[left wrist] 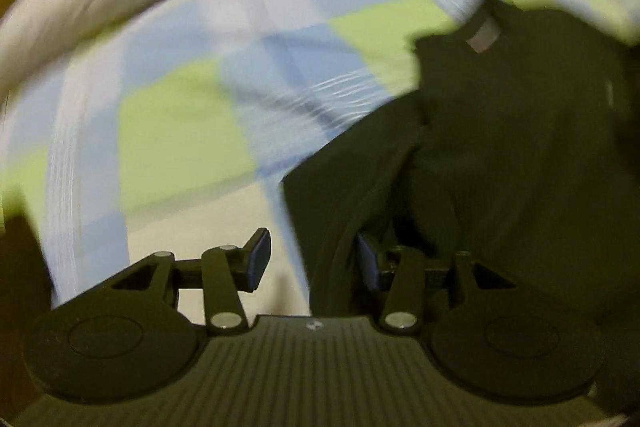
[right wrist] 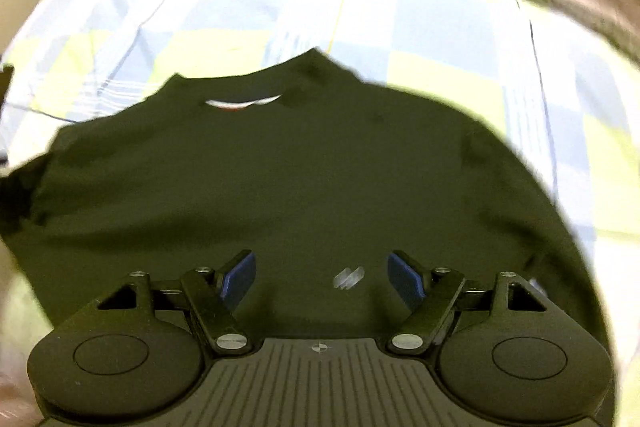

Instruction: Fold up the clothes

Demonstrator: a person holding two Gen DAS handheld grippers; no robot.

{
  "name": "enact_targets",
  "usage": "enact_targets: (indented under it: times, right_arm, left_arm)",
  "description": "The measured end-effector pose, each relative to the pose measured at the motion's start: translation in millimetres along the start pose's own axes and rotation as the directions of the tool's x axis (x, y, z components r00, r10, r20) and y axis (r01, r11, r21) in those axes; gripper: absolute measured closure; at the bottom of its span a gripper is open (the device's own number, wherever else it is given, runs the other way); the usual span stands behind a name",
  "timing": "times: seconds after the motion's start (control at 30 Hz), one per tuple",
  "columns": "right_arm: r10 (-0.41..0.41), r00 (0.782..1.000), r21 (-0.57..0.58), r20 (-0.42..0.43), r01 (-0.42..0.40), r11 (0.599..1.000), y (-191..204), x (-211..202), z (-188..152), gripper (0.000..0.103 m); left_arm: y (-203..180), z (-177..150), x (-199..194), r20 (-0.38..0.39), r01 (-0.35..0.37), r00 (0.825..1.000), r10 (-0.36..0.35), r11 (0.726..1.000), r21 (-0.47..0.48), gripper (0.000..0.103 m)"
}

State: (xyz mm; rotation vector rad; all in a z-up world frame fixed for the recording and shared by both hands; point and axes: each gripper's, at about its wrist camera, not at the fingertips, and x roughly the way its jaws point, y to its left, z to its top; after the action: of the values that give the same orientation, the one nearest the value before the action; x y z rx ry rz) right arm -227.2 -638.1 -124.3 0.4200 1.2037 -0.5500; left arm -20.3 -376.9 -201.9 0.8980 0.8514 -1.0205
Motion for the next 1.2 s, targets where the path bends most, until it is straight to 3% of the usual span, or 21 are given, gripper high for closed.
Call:
enact_targets:
  times: [0.1,0.13,0.2,0.3,0.37,0.43,0.5,0.53,0.63,0.7,0.8,0.87,0.93,1.0,1.1,1.13,1.17,1.2]
  right_arm:
    - [-0.014,1.0,-0.062,0.016,0.015,0.998,-20.1,13.3,16.2,0.027]
    - [-0.016,1.0,-0.076,0.024,0.017,0.997,-27.5,19.8,21.8,0.027]
    - [-0.019,0.999,-0.099,0.037,0.022,0.995,-42.4,35.2,33.7,0.027]
    - [-0.02,0.999,-0.131,0.049,0.026,0.991,-61.2,50.5,49.0,0.027]
    - [-0.023,0.998,-0.154,0.054,0.031,0.987,-70.9,57.5,57.6,0.027]
    - [-0.028,0.998,-0.172,0.061,0.038,0.984,-80.6,62.7,64.5,0.027]
    - [-0.045,0.997,-0.174,0.059,0.055,0.983,-92.5,68.1,68.2,0.027]
    - [-0.051,0.997,-0.168,0.057,0.06,0.984,-98.4,70.4,68.8,0.027]
    - [-0.053,0.997,-0.14,0.049,0.059,0.988,-114.7,75.2,68.3,0.027]
    - [-0.028,0.998,-0.14,0.061,0.036,0.989,-118.2,74.8,67.7,0.027]
    - [0.028,0.995,-0.193,0.094,-0.009,0.981,-112.6,75.2,71.3,0.027]
    - [0.067,0.992,-0.26,0.111,-0.036,0.965,-102.8,78.2,77.0,0.027]
    - [0.108,0.987,-0.328,0.121,-0.062,0.942,-92.0,82.5,83.8,0.027]
    - [0.148,0.983,-0.385,0.113,-0.093,0.918,-80.9,90.4,91.7,0.027]
    - [0.205,0.976,-0.442,0.075,-0.152,0.884,-67.5,106.1,99.9,0.028]
    - [0.215,0.975,-0.447,0.054,-0.169,0.878,-64.6,112.7,101.8,0.035]
    - [0.217,0.976,-0.439,0.021,-0.185,0.879,-63.4,120.1,103.1,0.066]
    - [0.216,0.976,-0.419,0.002,-0.195,0.887,-64.6,125.0,103.1,0.074]
  left_arm:
    - [-34.2,22.0,17.8,-0.012,-0.001,1.0,0.003,0.979,0.204,0.067]
    - [-43.8,28.3,23.5,-0.021,-0.002,1.0,0.007,0.966,0.258,0.084]
    - [-53.5,36.5,32.0,-0.052,-0.01,0.998,0.027,0.954,0.299,0.1]
    - [-34.4,40.0,11.8,-0.016,-0.077,0.997,0.081,0.981,0.18,0.1]
    - [-1.6,34.4,-9.9,-0.001,-0.183,0.983,0.183,0.983,0.028,0.1]
    - [40.8,11.2,-34.0,-0.046,-0.287,0.958,0.284,0.942,-0.176,0.1]
    - [83.1,-12.1,-58.2,-0.111,-0.383,0.923,0.369,0.848,-0.366,0.097]
    - [97.5,-22.7,-67.0,-0.146,-0.416,0.908,0.392,0.803,-0.427,0.088]
    - [100.2,-48.5,-73.2,-0.24,-0.449,0.893,0.379,0.776,-0.442,0.071]
    - [98.5,-59.7,-75.9,-0.282,-0.461,0.886,0.368,0.768,-0.444,0.072]
    - [69.5,-29.6,-67.2,-0.193,-0.388,0.921,0.338,0.83,-0.4,0.069]
    - [47.5,6.2,-44.5,-0.088,-0.261,0.965,0.246,0.893,-0.367,0.065]
    - [24.0,40.1,-15.4,0.0,-0.115,0.993,0.121,0.945,-0.305,0.054]
    - [0.6,73.6,15.1,0.069,0.031,0.997,-0.015,0.973,-0.231,0.052]
    - [-26.0,111.6,73.3,0.033,0.2,0.98,-0.197,0.97,-0.14,0.059]
    - [-30.9,118.5,90.6,0.001,0.221,0.975,-0.222,0.967,-0.124,0.066]
    - [-33.8,121.6,102.8,-0.024,0.232,0.971,-0.236,0.966,-0.115,0.066]
    - [-34.1,124.0,105.7,-0.022,0.236,0.971,-0.24,0.965,-0.114,0.073]
